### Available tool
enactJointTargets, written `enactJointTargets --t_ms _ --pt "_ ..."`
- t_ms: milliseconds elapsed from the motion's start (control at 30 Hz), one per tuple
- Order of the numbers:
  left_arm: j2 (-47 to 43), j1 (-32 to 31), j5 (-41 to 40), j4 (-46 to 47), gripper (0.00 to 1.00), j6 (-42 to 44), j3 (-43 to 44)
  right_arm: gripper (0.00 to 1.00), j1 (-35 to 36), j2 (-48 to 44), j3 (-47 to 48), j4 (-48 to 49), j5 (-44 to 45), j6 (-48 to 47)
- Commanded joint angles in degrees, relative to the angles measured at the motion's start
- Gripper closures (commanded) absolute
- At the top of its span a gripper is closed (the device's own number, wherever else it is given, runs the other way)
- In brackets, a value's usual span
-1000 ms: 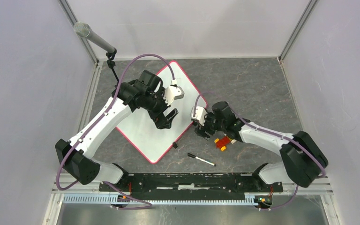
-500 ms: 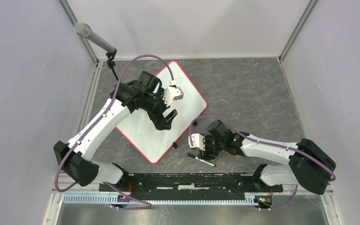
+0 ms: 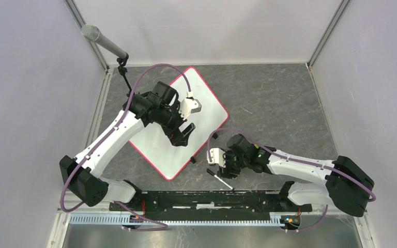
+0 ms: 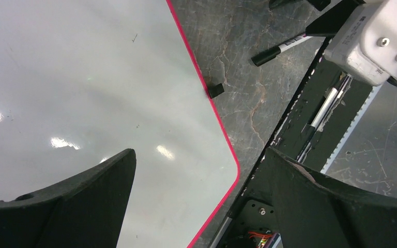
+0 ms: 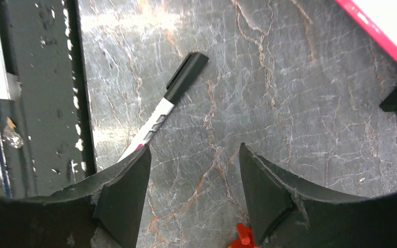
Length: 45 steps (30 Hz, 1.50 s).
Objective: Write a sentence on the whiteboard
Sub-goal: Pick up the whiteboard marker from the corner of the board, then move the whiteboard to the corner of the board.
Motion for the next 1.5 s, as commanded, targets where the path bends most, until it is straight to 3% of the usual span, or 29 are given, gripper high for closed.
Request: enactJointTargets --t_ms 0,333,633,733,867,900,1133,1267,1467 --pt "-2.1 -0.3 -1.3 2.7 0.0 -4.3 -0.1 0.3 1.9 -1.7 2.4 -0.7 -1.9 3.5" --pt "-3.7 0.6 -3.6 4.1 0.0 -6.8 -0.2 0.33 7.9 1.1 -0.4 1.8 8.6 1.7" --pt "-3.9 0.6 -3.6 2.9 0.0 -4.9 -1.1 0.5 7.9 2.9 -4.0 2.8 13.6 0.4" --pt "-3.3 0.6 -3.1 1.7 0.0 -3.8 -0.9 0.63 7.8 2.7 -4.5 2.5 13.9 -0.2" --pt "-2.1 0.7 -3.6 -1.6 0.01 0.1 -0.1 0.97 6.9 2.0 -3.9 1.6 13.7 -0.2" --pt "-1.7 0.7 -3.5 -2.4 0.01 1.1 0.3 1.0 5.9 1.9 -3.4 1.2 13.2 0.0" --pt "-3.5 0.8 -1.9 -5.6 0.06 15.3 -1.2 1.0 -3.1 -5.0 0.9 -1.7 4.9 1.5" --pt "-3.0 0.4 0.8 -9.0 0.14 28.1 -2.6 1.0 -9.2 -7.3 5.3 -4.4 0.3 3.4" --pt "2.5 -6.8 -3.5 -4.7 0.25 34.2 -3.0 1.0 -15.8 -10.2 10.7 -6.4 -2.4 7.5"
